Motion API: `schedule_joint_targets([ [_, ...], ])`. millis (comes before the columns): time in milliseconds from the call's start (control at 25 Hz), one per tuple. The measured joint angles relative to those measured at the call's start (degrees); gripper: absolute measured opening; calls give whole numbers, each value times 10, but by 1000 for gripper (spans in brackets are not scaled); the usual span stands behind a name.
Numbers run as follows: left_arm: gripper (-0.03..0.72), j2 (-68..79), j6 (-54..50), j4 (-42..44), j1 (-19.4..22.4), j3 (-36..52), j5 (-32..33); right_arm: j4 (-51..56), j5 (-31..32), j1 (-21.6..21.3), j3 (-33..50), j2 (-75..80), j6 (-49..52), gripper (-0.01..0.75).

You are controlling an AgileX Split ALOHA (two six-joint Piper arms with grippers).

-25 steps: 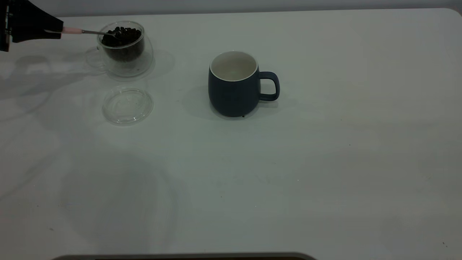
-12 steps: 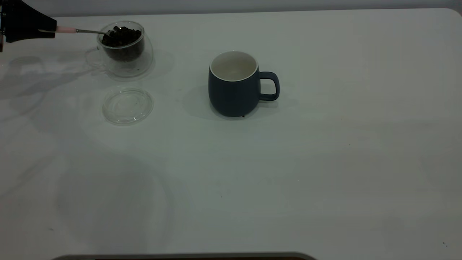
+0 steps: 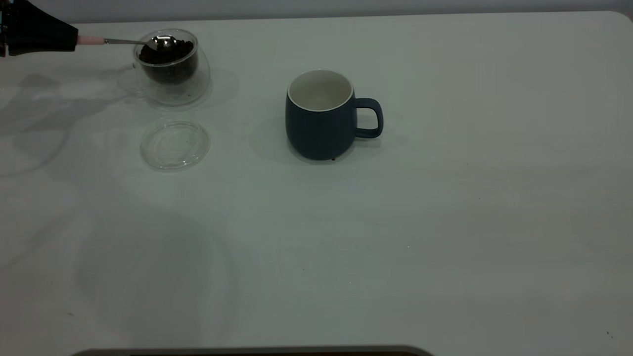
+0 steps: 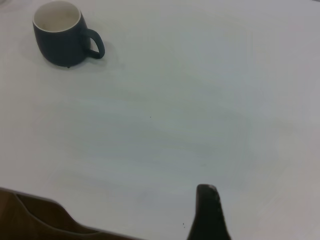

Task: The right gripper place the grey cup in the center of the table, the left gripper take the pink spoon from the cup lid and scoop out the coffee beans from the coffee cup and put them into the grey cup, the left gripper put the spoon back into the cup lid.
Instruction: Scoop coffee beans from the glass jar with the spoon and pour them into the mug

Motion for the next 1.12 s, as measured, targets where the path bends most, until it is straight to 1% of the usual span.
schedule_joint_targets([
  [280, 127, 0, -59, 0, 0, 0, 0, 0, 0, 0, 0, 0, 0, 588],
  [440, 127, 0, -66, 1, -1, 0, 0, 0, 0, 0, 0, 0, 0, 588],
  [600, 127, 0, -46, 14, -18, 0, -1, 0, 0, 0, 0, 0, 0, 588],
  [760, 127, 0, -56, 55, -34, 0, 1, 0, 0, 0, 0, 0, 0, 588],
  [920, 127, 0, -77, 52, -30, 0, 1, 0, 0, 0, 0, 0, 0, 588],
  [1120, 127, 0, -108, 19, -16, 0, 1, 0, 0, 0, 0, 0, 0, 588],
])
